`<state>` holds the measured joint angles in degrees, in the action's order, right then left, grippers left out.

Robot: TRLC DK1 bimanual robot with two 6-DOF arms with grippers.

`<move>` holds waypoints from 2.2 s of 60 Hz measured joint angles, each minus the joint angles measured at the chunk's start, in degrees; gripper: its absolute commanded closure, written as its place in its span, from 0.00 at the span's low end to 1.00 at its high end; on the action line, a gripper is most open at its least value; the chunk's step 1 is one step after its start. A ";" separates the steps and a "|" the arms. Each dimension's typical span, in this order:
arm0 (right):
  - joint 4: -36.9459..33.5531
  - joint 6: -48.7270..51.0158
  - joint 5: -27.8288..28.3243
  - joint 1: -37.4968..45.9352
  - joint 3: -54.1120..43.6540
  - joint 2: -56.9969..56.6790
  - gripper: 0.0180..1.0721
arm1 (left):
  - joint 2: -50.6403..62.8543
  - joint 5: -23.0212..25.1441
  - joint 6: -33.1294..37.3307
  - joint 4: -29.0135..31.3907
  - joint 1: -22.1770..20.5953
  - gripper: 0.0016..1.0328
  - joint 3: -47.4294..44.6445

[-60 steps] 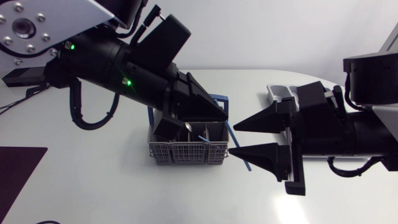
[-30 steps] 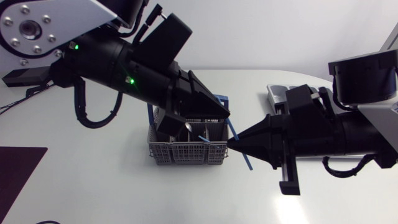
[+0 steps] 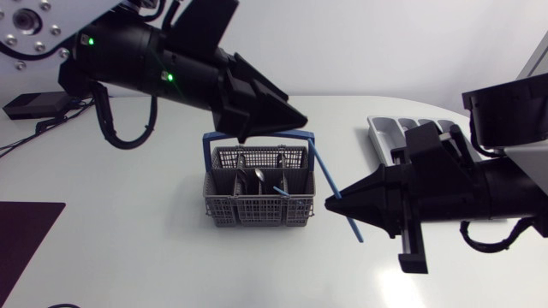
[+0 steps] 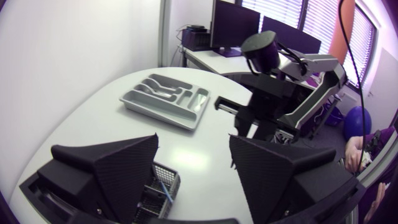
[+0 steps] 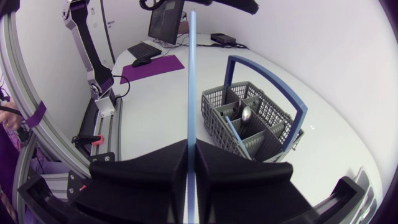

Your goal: Sort the cutlery from the basket into the organizer compartments.

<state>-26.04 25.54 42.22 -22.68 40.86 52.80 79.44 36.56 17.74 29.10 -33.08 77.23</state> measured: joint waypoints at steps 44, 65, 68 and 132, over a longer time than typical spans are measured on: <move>6.21 4.98 -2.78 35.36 3.21 23.19 0.95 | -4.04 -20.68 14.62 -11.93 0.46 0.09 -19.80; 12.39 -3.89 -12.55 38.18 12.76 38.03 0.95 | -4.81 -28.63 19.98 -19.65 -4.48 0.10 -28.41; 12.61 -4.85 -14.05 38.18 13.70 39.21 0.94 | -4.81 -29.86 20.06 -20.79 -4.98 0.10 -28.89; 12.96 -12.11 -25.18 35.71 25.40 59.34 0.26 | 4.31 -34.08 19.58 -35.21 -11.37 0.42 -32.41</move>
<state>-13.08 13.43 17.04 13.04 66.26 112.14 83.74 2.48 37.32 -6.11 -44.45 44.82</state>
